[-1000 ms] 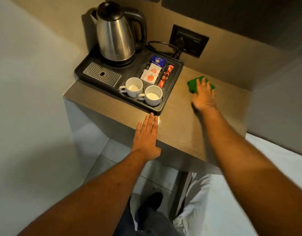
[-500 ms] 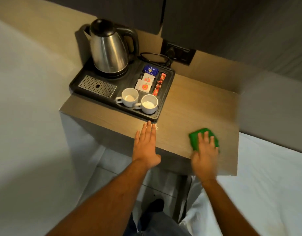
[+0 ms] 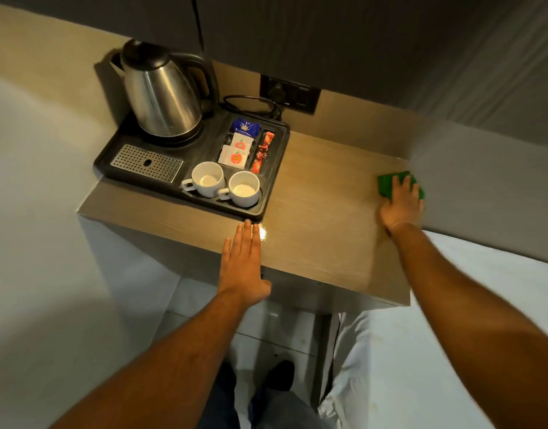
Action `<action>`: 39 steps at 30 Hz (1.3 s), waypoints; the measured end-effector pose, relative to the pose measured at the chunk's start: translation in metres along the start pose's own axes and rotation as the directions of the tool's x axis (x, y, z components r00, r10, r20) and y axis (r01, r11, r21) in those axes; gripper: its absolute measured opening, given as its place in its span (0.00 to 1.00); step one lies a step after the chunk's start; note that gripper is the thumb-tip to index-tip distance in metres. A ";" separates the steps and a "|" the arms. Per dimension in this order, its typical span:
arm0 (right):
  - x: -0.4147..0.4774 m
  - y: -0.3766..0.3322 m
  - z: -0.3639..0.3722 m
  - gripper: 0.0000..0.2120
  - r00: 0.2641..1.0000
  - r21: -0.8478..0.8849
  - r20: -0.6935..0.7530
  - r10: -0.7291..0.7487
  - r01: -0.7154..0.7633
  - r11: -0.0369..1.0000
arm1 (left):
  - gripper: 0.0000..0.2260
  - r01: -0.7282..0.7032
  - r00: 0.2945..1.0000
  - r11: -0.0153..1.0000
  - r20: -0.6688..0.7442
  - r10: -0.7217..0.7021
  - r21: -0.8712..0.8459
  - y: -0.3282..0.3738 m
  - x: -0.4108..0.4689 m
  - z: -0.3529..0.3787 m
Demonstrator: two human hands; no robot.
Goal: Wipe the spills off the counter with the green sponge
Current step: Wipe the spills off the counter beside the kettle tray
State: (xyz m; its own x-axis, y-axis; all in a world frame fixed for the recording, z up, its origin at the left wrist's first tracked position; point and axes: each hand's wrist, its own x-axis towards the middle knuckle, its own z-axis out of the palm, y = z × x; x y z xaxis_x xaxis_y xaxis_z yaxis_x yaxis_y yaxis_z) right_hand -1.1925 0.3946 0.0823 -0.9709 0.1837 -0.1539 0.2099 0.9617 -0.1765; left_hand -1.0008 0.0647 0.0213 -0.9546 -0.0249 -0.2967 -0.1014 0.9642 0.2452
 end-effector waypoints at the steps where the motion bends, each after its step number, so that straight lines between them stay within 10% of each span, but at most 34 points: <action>1: 0.017 0.001 -0.005 0.34 1.000 0.003 0.025 0.019 -0.019 1.000 | 0.62 -0.001 1.000 1.000 0.004 0.002 -0.006 0.000 0.000 0.000; 8: 0.049 -0.083 0.009 0.34 0.979 0.000 0.070 -0.190 0.191 0.982 | 0.63 -0.020 1.000 1.000 -0.002 0.020 -0.011 -0.005 0.004 0.008; 16: -0.144 -0.098 0.075 0.36 0.819 0.096 0.070 -0.570 0.563 0.821 | 0.66 -0.029 0.998 1.000 0.047 0.030 -0.010 -0.008 0.006 0.001; 26: -0.183 0.061 0.046 0.37 0.978 0.072 0.084 -0.189 0.183 0.980 | 0.62 -0.034 0.995 0.999 0.091 0.032 0.029 -0.002 0.002 -0.013; 29: -0.188 0.079 0.041 0.51 0.959 0.033 0.150 -0.242 0.240 0.970 | 0.59 -0.041 0.994 0.999 0.100 0.038 0.026 -0.002 -0.001 -0.016; 39: -0.223 0.065 0.086 0.45 0.945 0.220 -0.101 -0.311 0.326 0.920 | 0.53 0.160 0.987 0.984 0.004 -0.161 0.079 -0.038 -0.085 0.020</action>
State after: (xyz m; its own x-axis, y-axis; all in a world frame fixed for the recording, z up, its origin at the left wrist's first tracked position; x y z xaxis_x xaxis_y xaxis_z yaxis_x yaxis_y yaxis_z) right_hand -0.9522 0.3984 0.0220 -0.9945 -0.1048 0.0072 -0.0979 0.8994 -0.4261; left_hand -0.9100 0.0350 0.0191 -0.9247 -0.1791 -0.3360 -0.2308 0.9655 0.1207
